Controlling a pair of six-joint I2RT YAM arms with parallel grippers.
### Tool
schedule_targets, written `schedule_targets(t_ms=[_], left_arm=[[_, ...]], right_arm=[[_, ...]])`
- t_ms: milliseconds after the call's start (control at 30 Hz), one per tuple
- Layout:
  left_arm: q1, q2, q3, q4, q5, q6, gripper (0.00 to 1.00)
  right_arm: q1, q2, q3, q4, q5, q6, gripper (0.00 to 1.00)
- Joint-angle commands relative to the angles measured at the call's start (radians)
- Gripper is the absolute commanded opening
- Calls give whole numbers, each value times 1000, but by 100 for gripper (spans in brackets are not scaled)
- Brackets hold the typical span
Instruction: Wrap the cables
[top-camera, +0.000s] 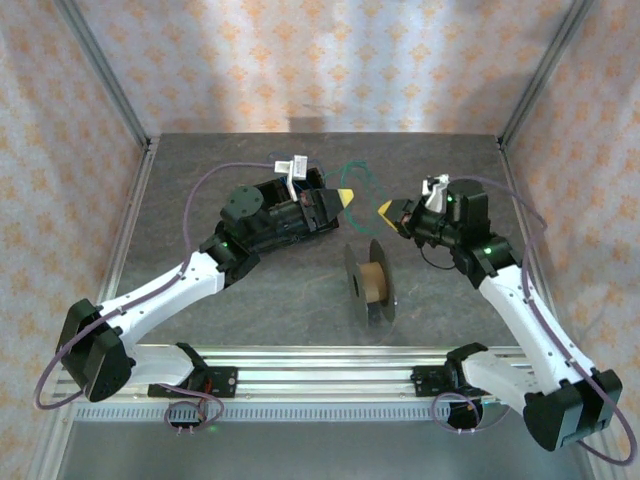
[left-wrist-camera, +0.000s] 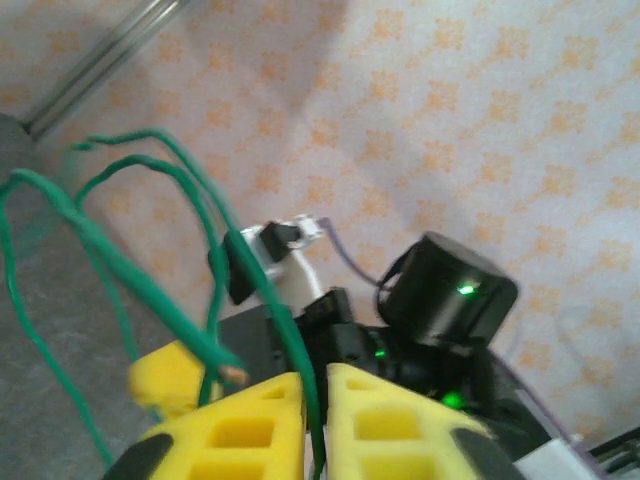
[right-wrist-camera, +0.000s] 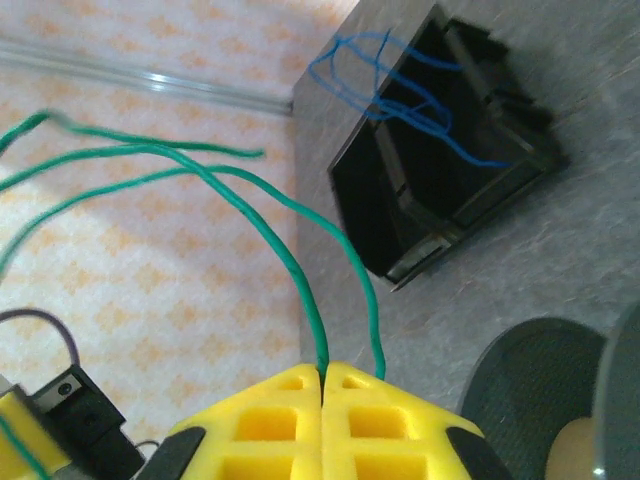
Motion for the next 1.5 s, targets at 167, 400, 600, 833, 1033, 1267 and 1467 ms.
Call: schedule_targets(t_ms=[167, 400, 600, 833, 1033, 1267, 1467], left_arm=[[-13, -110, -10, -368, -211, 102, 99], [-229, -253, -2, -948, -652, 69, 99], [-489, -45, 154, -1092, -752, -24, 99], [-569, 261, 304, -1129, -644, -50, 93], [-581, 337, 297, -1109, -590, -96, 18], [-428, 222, 237, -1092, -579, -37, 0], [-152, 93, 19, -771, -377, 37, 0]], right_arm=[[-96, -94, 11, -198, 216, -83, 0], [-178, -135, -22, -256, 330, -92, 0], [-188, -132, -24, -264, 373, -108, 0], [-193, -155, -3, -305, 391, -131, 0], [-200, -164, 7, -318, 392, -146, 0], [-201, -167, 15, -282, 336, -160, 0], [-201, -186, 16, -218, 262, -200, 0]])
